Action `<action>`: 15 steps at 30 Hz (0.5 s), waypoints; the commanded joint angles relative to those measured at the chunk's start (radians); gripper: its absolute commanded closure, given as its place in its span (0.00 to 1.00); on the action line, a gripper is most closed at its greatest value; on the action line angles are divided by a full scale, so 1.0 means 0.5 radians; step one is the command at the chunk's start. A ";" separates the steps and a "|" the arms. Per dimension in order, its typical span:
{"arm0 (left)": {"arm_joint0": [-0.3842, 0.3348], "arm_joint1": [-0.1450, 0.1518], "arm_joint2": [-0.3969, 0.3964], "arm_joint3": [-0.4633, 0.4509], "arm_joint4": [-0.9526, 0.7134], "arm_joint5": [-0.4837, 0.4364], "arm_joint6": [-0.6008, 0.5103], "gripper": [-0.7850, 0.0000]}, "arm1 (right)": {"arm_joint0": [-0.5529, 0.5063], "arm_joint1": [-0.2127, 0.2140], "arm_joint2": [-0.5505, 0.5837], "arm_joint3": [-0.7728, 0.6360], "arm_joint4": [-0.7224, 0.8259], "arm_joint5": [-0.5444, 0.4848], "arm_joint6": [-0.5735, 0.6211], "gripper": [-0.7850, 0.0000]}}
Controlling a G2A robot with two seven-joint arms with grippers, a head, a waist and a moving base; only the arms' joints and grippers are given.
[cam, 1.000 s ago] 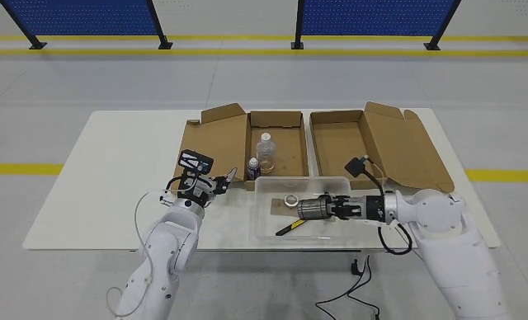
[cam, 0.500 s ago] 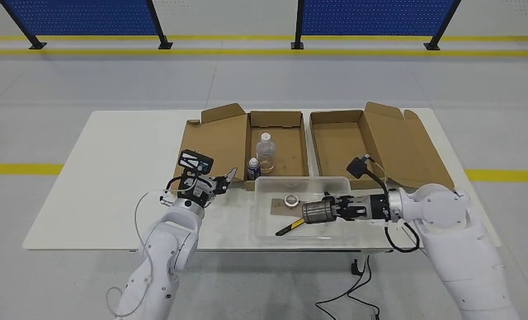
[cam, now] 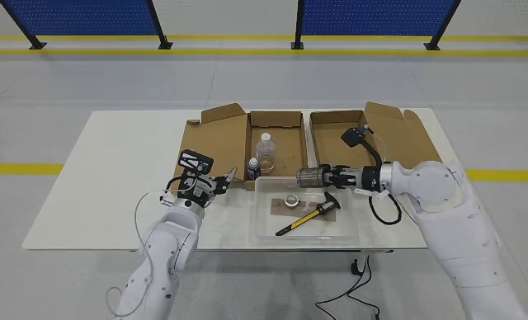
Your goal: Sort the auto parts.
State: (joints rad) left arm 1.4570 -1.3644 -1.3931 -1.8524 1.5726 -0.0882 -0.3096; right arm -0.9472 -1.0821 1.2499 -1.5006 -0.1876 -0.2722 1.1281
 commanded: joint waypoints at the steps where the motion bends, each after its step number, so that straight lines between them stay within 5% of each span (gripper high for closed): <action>1: 0.000 0.000 0.000 0.000 0.000 0.000 0.000 0.00 | 0.061 -0.006 -0.029 0.020 -0.085 0.068 -0.078 1.00; 15: 0.000 0.000 0.000 0.000 0.000 0.000 0.000 0.00 | 0.621 -0.126 -0.545 0.451 -0.823 0.483 -0.371 1.00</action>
State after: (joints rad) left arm 1.4570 -1.3644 -1.3931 -1.8524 1.5726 -0.0882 -0.3096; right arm -0.6506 -1.1408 0.9936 -1.2955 -0.5890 -0.0334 0.9439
